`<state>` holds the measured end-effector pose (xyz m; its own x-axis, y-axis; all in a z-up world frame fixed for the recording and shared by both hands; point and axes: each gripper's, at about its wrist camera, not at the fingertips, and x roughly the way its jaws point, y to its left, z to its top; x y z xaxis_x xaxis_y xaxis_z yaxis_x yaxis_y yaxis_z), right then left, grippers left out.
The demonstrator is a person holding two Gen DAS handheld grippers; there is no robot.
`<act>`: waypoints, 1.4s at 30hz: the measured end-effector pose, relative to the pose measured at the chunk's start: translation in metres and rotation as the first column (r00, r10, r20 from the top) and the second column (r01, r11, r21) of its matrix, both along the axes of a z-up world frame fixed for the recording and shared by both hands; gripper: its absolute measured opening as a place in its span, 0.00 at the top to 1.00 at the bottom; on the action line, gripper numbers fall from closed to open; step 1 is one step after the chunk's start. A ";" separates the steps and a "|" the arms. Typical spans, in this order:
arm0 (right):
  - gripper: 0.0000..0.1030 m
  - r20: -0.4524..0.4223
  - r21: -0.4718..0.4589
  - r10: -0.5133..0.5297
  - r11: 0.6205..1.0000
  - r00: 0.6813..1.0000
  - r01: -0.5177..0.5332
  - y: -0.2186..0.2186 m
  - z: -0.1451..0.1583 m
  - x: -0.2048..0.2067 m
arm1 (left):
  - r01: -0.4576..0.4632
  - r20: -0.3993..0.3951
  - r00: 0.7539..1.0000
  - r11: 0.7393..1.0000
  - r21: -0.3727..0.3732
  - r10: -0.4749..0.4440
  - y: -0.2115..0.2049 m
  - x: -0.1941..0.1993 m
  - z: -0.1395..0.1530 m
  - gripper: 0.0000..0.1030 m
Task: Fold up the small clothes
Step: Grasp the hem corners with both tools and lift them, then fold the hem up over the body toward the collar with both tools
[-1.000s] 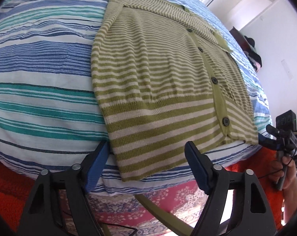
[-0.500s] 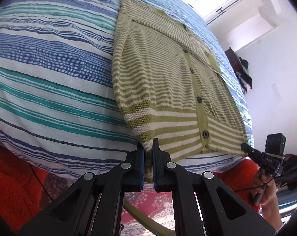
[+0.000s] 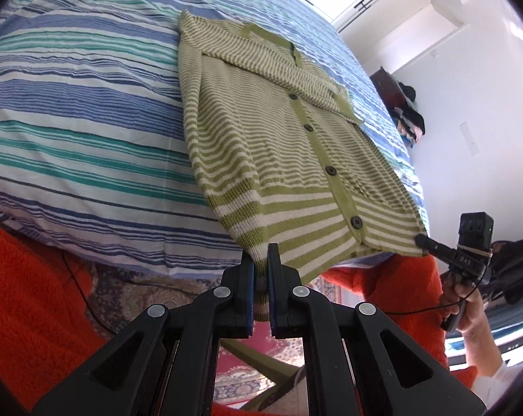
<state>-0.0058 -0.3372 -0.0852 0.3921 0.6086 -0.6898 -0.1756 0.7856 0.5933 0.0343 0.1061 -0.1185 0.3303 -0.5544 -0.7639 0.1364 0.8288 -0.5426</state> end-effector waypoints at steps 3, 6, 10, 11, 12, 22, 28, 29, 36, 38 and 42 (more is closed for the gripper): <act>0.92 -0.041 0.013 0.003 1.000 0.999 -0.002 -0.006 -0.001 -0.023 | 0.020 -0.043 0.999 1.000 -0.003 -0.020 0.000 -0.014 0.002 0.97; 0.92 -0.083 0.029 0.007 1.000 0.996 -0.004 -0.008 -0.003 -0.045 | 0.033 -0.075 0.997 0.999 0.001 -0.033 0.001 -0.028 0.003 0.97; 0.92 -0.106 0.116 -0.041 0.992 0.994 0.054 -0.018 -0.005 -0.049 | -0.017 -0.062 0.998 0.998 -0.059 0.014 0.005 -0.009 0.019 0.96; 0.92 -0.099 0.149 -0.058 0.986 0.993 0.073 -0.018 -0.003 -0.041 | -0.026 -0.043 0.999 0.997 -0.073 0.023 0.004 0.000 0.026 0.96; 0.92 -0.087 0.176 -0.073 0.980 0.993 0.088 -0.021 -0.001 -0.032 | -0.035 -0.021 0.999 0.996 -0.083 0.033 0.004 0.013 0.033 0.96; 0.92 -0.002 0.270 -0.237 0.935 0.971 0.229 -0.039 0.023 0.159 | -0.116 0.058 0.991 0.989 -0.094 0.121 -0.026 0.211 0.051 0.96; 0.92 -0.050 0.222 -0.256 0.940 0.965 0.261 -0.045 -0.002 0.286 | -0.170 -0.008 0.985 0.985 -0.007 0.170 -0.036 0.331 0.008 0.96; 0.92 -0.067 0.224 -0.257 0.938 0.964 0.266 -0.045 -0.009 0.304 | -0.179 -0.015 0.984 0.984 0.004 0.179 -0.037 0.346 0.002 0.96; 0.88 -0.098 0.162 -0.303 0.935 0.948 0.315 -0.042 -0.047 0.387 | -0.239 -0.049 0.969 0.967 0.088 0.244 -0.042 0.419 -0.038 0.92; 0.66 -0.113 0.104 -0.341 0.930 0.933 0.352 -0.045 -0.056 0.401 | -0.270 -0.059 0.958 0.953 0.136 0.280 -0.035 0.432 -0.043 0.81; 0.32 -0.077 0.084 -0.412 0.905 0.908 0.418 -0.060 -0.049 0.405 | -0.329 0.031 0.944 0.933 0.149 0.328 -0.015 0.422 -0.020 0.56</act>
<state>0.3995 -0.3969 -0.1340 0.5862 0.4637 -0.6644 0.1894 0.7189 0.6688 0.4565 0.0907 -0.1387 0.4788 -0.2933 -0.8275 -0.1544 0.8997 -0.4082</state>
